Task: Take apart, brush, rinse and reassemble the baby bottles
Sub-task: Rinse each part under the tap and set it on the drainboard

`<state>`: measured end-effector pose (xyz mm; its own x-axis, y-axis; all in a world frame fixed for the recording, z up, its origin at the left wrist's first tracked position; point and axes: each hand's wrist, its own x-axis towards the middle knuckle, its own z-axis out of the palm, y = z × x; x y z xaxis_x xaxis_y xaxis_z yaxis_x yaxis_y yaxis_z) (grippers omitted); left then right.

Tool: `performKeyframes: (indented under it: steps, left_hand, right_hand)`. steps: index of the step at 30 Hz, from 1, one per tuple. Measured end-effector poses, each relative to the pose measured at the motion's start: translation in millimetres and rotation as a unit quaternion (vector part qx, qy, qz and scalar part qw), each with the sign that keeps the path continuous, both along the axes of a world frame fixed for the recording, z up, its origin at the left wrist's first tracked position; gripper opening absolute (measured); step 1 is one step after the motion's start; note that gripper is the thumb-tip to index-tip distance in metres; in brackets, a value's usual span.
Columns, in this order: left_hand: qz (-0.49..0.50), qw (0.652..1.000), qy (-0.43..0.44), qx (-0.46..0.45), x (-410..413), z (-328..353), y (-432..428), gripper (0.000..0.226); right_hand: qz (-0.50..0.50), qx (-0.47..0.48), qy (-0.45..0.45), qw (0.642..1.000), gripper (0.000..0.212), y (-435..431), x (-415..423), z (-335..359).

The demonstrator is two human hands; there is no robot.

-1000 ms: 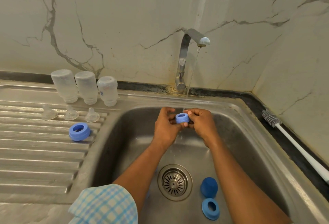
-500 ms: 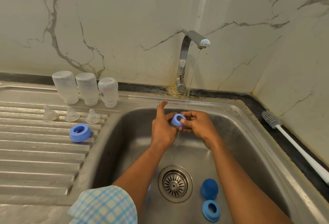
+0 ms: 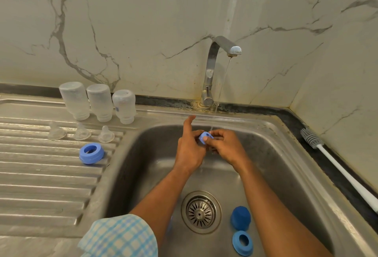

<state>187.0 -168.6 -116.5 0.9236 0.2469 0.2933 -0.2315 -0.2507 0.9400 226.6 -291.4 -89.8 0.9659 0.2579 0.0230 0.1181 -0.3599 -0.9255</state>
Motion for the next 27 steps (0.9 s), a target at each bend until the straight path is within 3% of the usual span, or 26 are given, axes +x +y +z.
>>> performKeyframes:
  steps: [1, 4, 8, 14, 21, 27]
  left_hand:
    - [-0.003, 1.0, 0.0, -0.005, 0.1, -0.3, -1.4, 0.083]
    - [-0.012, 1.0, 0.011, -0.012, -0.8, 0.6, -6.7, 0.076]
    - [-0.007, 0.998, 0.028, 0.049, 0.2, -0.2, -8.1, 0.043]
    - [-0.02, 0.999, 0.028, 0.04, 1.7, -1.2, -7.7, 0.039]
    - [0.004, 0.999, 0.048, 0.019, 3.6, -2.1, -7.5, 0.04]
    - [0.025, 0.996, 0.073, 0.051, 4.9, -5.8, -5.4, 0.04]
  right_hand:
    - [-0.01, -0.005, 0.004, 1.0, 0.01, -0.9, 0.7, -0.3]
    - [-0.032, 0.015, 0.042, 0.999, 0.035, -2.9, 1.1, -2.8]
    - [-0.048, 0.055, 0.091, 0.993, 0.042, -3.4, 0.8, -3.2]
    - [-0.055, 0.095, 0.118, 0.987, 0.04, -2.7, -2.1, -1.8]
    - [-0.05, 0.068, 0.13, 0.988, 0.041, -6.4, -1.5, -0.5]
    - [-0.073, 0.074, 0.09, 0.99, 0.016, -5.6, -2.2, 3.9]
